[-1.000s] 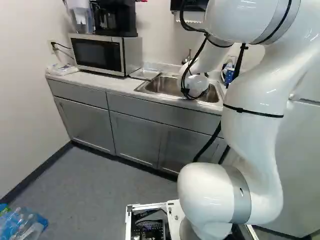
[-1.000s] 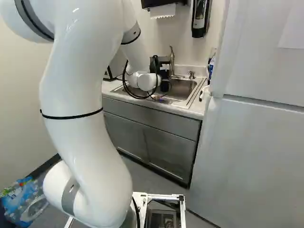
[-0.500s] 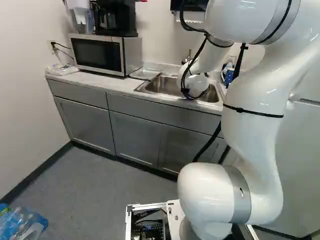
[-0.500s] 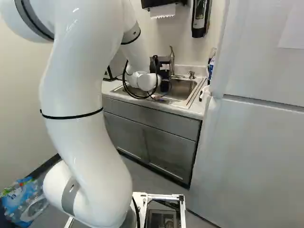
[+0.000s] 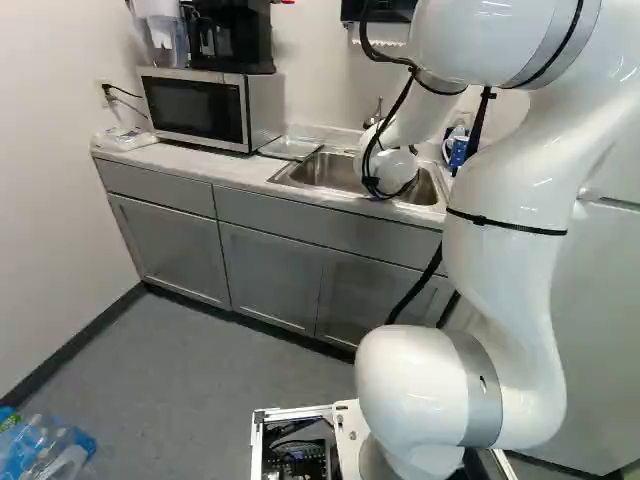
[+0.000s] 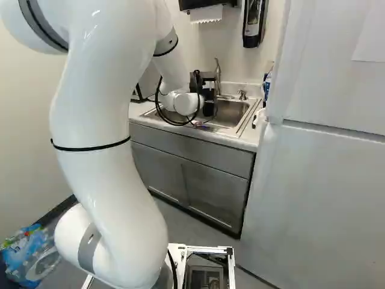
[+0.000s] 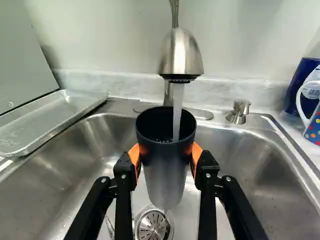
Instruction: Rinse the cup and place it in the tray
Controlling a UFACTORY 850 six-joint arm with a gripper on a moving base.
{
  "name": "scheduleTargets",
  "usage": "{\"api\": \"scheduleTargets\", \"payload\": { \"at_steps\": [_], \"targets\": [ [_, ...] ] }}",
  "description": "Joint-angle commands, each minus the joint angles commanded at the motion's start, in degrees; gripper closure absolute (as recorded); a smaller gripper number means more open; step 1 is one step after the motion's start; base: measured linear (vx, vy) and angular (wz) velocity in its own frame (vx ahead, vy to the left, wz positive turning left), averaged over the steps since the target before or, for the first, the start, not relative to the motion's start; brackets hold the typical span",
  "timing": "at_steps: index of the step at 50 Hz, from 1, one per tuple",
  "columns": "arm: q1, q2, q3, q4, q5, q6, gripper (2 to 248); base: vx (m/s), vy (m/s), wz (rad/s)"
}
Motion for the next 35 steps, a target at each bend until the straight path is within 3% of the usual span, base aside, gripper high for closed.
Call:
{"api": "scheduleTargets", "payload": {
  "at_steps": [35],
  "targets": [
    [0.00, 0.00, 0.00, 0.00, 0.00, 0.00, 131, 0.000, 0.000, 0.000]
  ]
}}
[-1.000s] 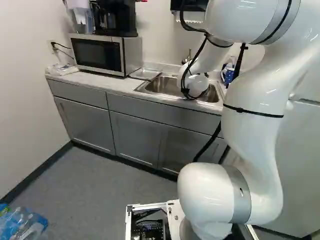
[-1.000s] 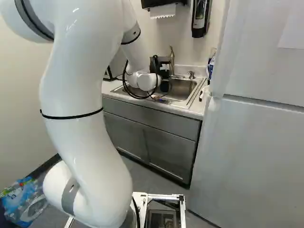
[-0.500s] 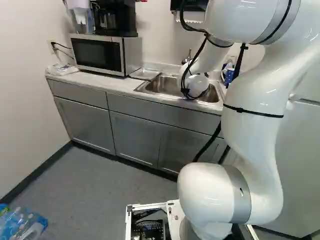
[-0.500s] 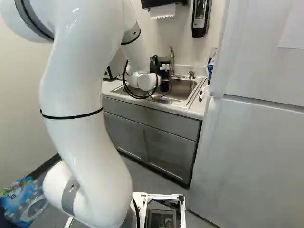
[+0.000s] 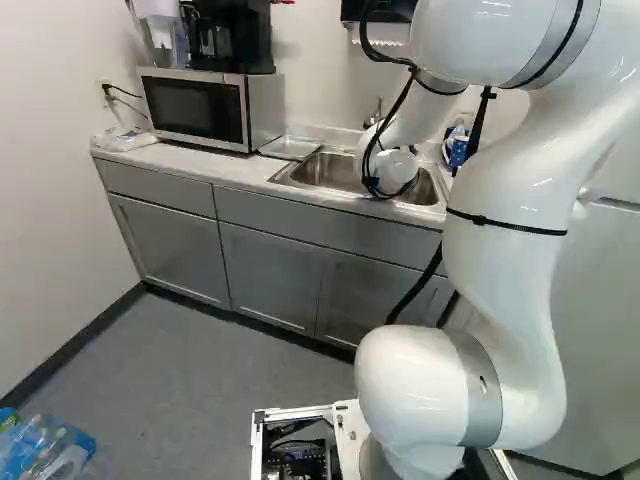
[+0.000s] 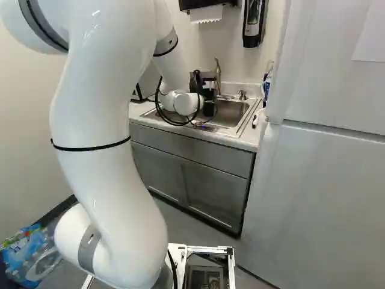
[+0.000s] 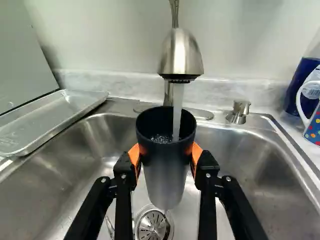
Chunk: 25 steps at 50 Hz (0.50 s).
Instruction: Rinse the cup and place it in the tray
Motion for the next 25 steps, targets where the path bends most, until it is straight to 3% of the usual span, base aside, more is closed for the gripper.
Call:
{"api": "scheduleTargets", "payload": {
  "at_steps": [25],
  "targets": [
    [0.00, 0.00, 0.00, 0.00, 0.00, 0.00, 131, 0.000, 0.000, 0.000]
  ]
}}
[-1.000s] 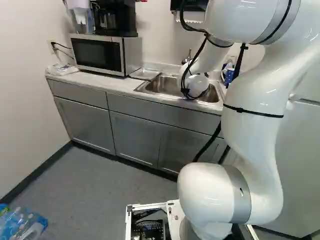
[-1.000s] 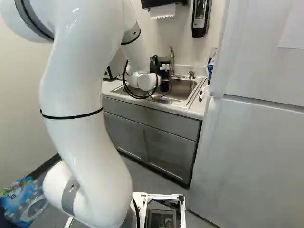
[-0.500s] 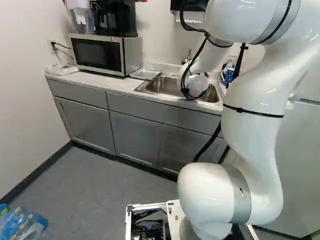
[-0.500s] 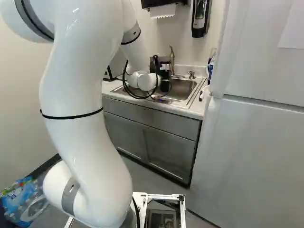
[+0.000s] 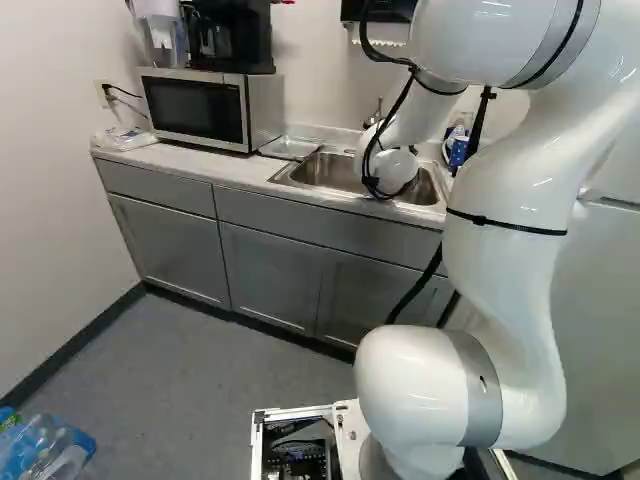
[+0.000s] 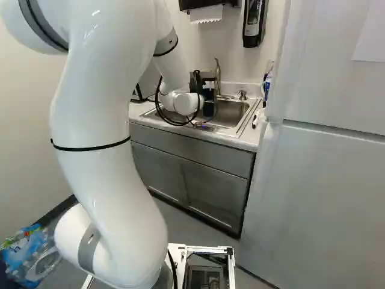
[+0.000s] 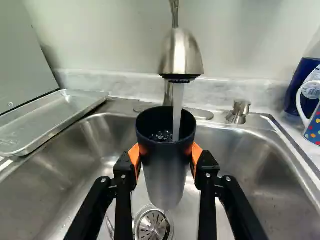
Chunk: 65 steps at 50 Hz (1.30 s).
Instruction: Rinse the cup and place it in the tray
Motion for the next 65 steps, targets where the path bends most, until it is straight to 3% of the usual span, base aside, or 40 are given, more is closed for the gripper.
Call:
{"api": "scheduleTargets", "payload": {
  "at_steps": [65],
  "targets": [
    [0.00, 0.00, 0.00, 0.00, 0.00, 0.00, 131, 0.000, 0.000, 0.000]
  ]
}}
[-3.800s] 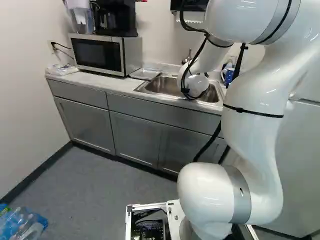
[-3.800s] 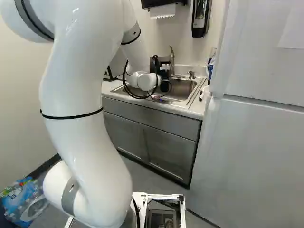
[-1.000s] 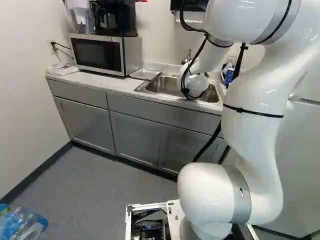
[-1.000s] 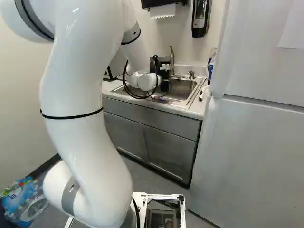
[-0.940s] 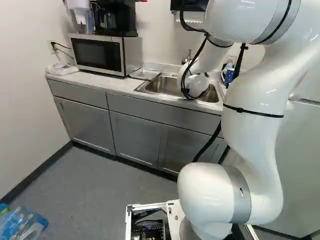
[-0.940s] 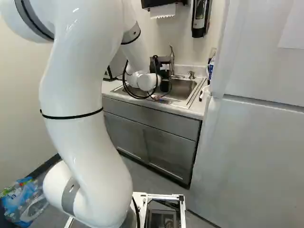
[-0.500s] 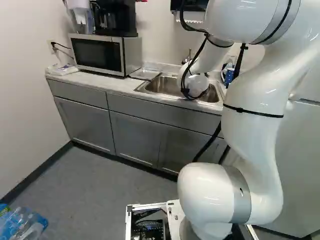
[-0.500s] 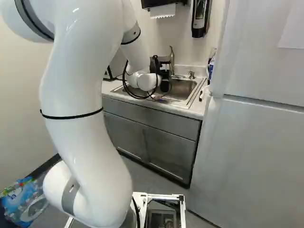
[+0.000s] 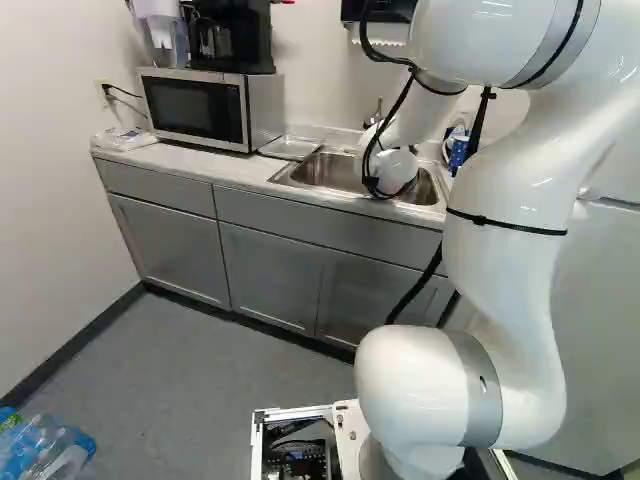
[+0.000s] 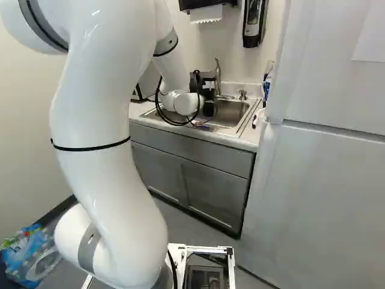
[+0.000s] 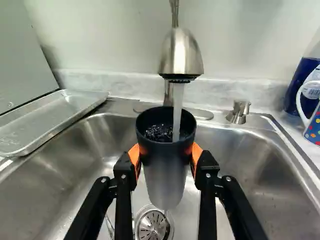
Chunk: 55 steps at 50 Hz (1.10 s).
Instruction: Rinse the cup and place it in the tray
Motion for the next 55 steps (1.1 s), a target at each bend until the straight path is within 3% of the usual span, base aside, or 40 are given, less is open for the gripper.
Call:
{"api": "scheduleTargets", "payload": {
  "at_steps": [16, 55],
  "targets": [
    [0.84, 0.13, 0.16, 0.00, 0.00, 0.00, 131, 0.000, 0.000, 0.000],
    [6.90, 0.93, -0.80, 0.00, 0.00, 0.00, 131, 0.000, 0.000, 0.000]
  ]
}}
